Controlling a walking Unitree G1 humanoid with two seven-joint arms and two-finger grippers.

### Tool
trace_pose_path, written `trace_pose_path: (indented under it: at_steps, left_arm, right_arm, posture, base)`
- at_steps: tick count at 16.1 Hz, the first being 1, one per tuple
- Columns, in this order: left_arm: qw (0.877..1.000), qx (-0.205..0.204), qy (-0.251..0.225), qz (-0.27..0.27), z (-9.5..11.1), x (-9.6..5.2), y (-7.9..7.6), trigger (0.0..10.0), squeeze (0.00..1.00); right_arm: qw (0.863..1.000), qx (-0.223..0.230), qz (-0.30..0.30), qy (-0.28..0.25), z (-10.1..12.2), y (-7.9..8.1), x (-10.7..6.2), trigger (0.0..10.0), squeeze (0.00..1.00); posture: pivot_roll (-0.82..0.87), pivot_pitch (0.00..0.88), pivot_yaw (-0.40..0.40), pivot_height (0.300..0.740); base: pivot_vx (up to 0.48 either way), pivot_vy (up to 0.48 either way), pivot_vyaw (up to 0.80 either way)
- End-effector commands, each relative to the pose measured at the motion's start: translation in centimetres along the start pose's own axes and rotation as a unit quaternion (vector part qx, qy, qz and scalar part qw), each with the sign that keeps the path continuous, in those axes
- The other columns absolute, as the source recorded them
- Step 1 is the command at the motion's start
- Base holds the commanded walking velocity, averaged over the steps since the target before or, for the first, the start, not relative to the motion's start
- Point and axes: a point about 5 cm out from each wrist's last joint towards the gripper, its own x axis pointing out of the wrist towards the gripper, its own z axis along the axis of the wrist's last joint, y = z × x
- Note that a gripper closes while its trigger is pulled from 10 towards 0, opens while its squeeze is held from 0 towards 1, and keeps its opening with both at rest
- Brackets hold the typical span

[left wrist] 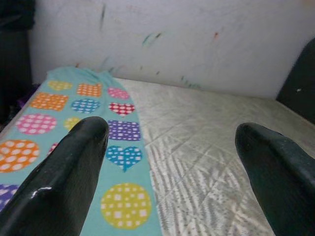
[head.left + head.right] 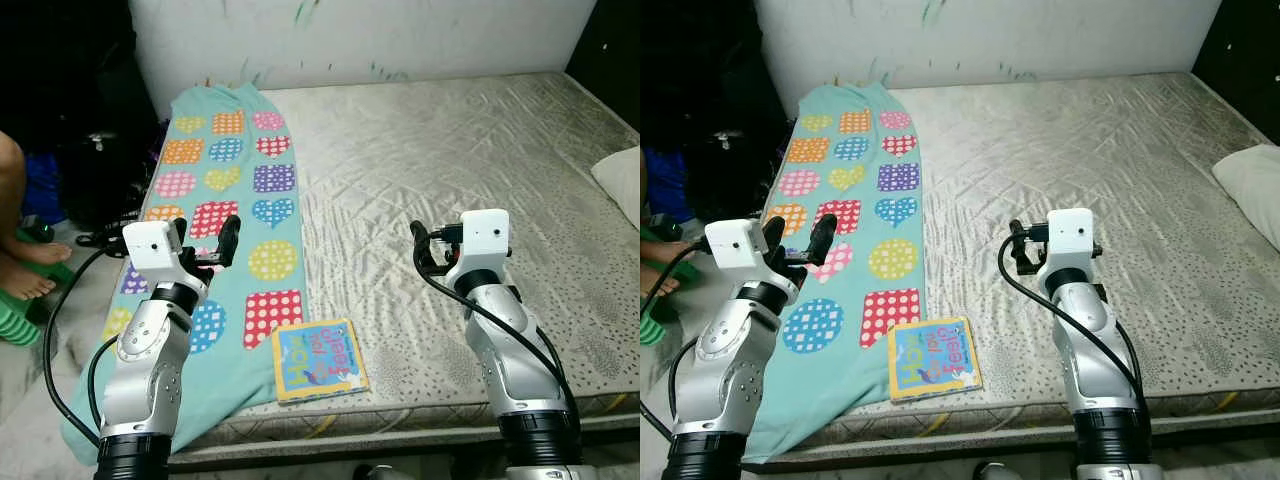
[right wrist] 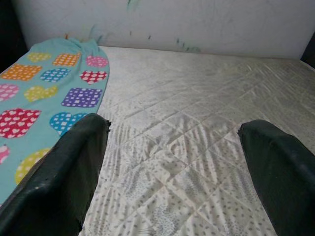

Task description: Clean up the room

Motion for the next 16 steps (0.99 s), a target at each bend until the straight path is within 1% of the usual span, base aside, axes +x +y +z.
trace_pose_path:
  at_steps: [1,3,6,8,9,10,11,12,13,14,15,16]
  left_arm:
    - [1.0,0.011,0.008,0.013,-0.2,0.2,0.3,10.0,0.0]
    - [1.0,0.014,0.008,0.016,-0.3,0.5,0.5,10.0,0.0]
    - [1.0,0.022,0.004,0.021,0.2,0.8,0.6,10.0,0.0]
    - [0.999,0.025,0.0,0.021,0.3,0.8,0.7,10.0,0.0]
    - [0.999,0.022,-0.012,0.026,0.8,1.0,0.6,10.0,0.0]
    - [0.999,0.022,-0.016,0.028,1.0,1.1,0.6,10.0,0.0]
    - [0.999,0.021,-0.012,0.035,0.4,1.1,0.8,10.0,0.0]
    - [0.999,0.027,-0.005,0.042,-0.3,1.0,0.9,10.0,0.0]
    - [0.999,0.023,-0.001,0.043,-0.5,0.7,0.8,10.0,0.0]
    - [0.999,0.024,0.002,0.036,-0.4,0.7,0.7,10.0,0.0]
    - [0.999,0.029,0.006,0.029,-0.4,0.8,0.7,10.0,0.0]
    - [0.999,0.038,0.011,0.02,-0.6,1.4,0.7,10.0,0.0]
  right_arm:
    - [1.0,-0.001,0.0,-0.007,0.3,-0.1,0.2,10.0,0.0]
    - [1.0,-0.008,-0.006,-0.009,0.3,-0.2,0.5,10.0,0.0]
    - [1.0,-0.001,0.001,-0.012,0.6,-0.2,0.8,10.0,0.0]
    - [1.0,0.007,0.004,-0.004,-0.1,-0.1,0.6,10.0,0.0]
    - [1.0,0.001,0.016,-0.008,0.4,0.2,0.7,10.0,0.0]
    - [1.0,-0.004,0.024,-0.009,0.7,0.3,0.8,10.0,0.0]
    - [0.999,-0.015,0.035,-0.009,0.6,0.3,1.0,10.0,0.0]
    - [0.999,-0.025,0.034,-0.006,0.4,0.0,1.1,10.0,0.0]
    - [1.0,-0.02,0.016,-0.015,0.9,-0.9,1.1,10.0,0.0]
    - [1.0,-0.023,0.003,-0.021,1.2,-1.3,1.0,10.0,0.0]
    - [1.0,-0.022,-0.006,-0.021,1.2,-1.7,0.9,10.0,0.0]
    - [0.999,-0.024,-0.02,-0.012,0.5,-2.2,0.7,10.0,0.0]
  posture:
    - [-0.12,0.083,0.052,0.74]
    - [-0.12,0.067,0.055,0.74]
    - [-0.12,0.059,0.064,0.74]
    - [-0.12,0.033,0.042,0.74]
    - [-0.14,0.032,0.013,0.74]
    - [-0.14,0.036,0.01,0.74]
    - [-0.15,0.049,0.009,0.74]
    - [-0.16,0.055,0.014,0.74]
    - [-0.17,0.045,0.036,0.74]
    - [-0.17,0.045,0.036,0.74]
    - [-0.17,0.048,0.043,0.74]
    - [-0.18,0.062,0.059,0.74]
  base:
    - [0.0,0.0,0.0]
    - [0.0,0.0,0.0]
    - [0.0,0.0,0.0]
    - [0.0,0.0,0.0]
    - [0.0,0.0,0.0]
    - [0.0,0.0,0.0]
    - [0.0,0.0,0.0]
    - [0.0,0.0,0.0]
    - [0.0,0.0,0.0]
    - [0.0,0.0,0.0]
    - [0.0,0.0,0.0]
    - [0.0,0.0,0.0]
